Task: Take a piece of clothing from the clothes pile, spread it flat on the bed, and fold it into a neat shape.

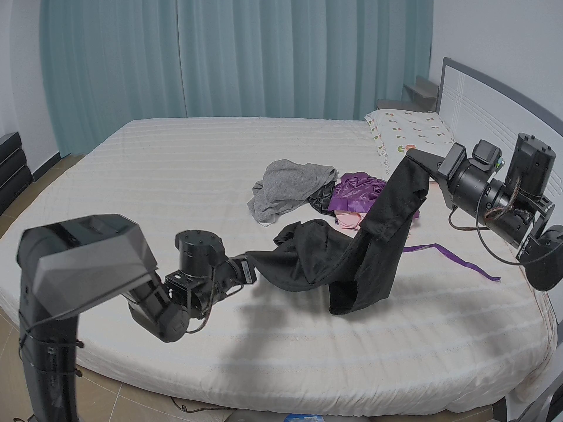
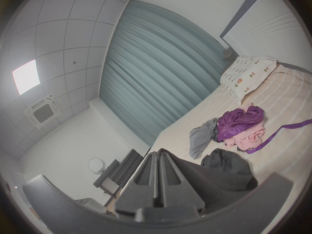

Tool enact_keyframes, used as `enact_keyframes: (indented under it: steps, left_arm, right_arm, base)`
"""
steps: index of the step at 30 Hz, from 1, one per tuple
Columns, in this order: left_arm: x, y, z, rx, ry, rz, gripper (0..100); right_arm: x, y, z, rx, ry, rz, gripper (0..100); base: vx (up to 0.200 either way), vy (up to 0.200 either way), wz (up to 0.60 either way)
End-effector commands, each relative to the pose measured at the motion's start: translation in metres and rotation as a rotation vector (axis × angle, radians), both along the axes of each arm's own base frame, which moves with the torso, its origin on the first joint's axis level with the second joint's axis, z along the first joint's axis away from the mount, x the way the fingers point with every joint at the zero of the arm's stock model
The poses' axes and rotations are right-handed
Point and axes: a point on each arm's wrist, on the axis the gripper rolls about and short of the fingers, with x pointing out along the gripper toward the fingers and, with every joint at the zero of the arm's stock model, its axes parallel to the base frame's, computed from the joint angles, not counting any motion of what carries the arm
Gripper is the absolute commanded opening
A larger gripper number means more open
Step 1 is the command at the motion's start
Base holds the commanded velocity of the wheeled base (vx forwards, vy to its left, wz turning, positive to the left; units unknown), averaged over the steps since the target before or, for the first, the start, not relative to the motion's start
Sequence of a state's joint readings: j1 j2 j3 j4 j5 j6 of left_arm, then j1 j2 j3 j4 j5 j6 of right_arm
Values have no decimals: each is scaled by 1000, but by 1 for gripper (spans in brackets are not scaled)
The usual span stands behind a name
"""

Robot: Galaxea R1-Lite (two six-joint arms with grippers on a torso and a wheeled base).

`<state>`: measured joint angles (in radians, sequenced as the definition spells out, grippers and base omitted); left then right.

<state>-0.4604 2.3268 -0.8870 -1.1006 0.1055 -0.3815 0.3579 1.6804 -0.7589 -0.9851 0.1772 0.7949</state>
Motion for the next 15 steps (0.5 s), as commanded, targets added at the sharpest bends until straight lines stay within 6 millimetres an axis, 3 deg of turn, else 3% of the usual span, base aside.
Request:
enact_keyframes:
  steps: [1, 3, 5, 8, 11, 15]
  left_arm:
    - [-26, 52, 117, -116, -220, 178, 0]
    - [-30, 58, 132, -126, -256, 215, 0]
    - [-40, 73, 162, -156, -329, 256, 0]
    - [-49, 84, 180, -165, -359, 281, 0]
    - [-60, 88, 180, -181, -344, 292, 0]
    - [-72, 87, 149, -220, -214, 294, 0]
  right_arm:
    - [45, -5, 6, 18, -56, -112, 0]
    - [49, -7, 17, 32, -93, -143, 0]
    - [52, -14, 46, 68, -186, -187, 0]
    - [48, -14, 54, 77, -211, -186, 0]
    - [46, -5, 27, 41, -127, -159, 0]
    - [43, 1, -22, -25, 23, -133, 0]
  base:
    - [0, 0, 0]
    - [0, 0, 0]
    - [0, 0, 0]
    - [0, 0, 0]
    - [0, 0, 0]
    - [0, 0, 0]
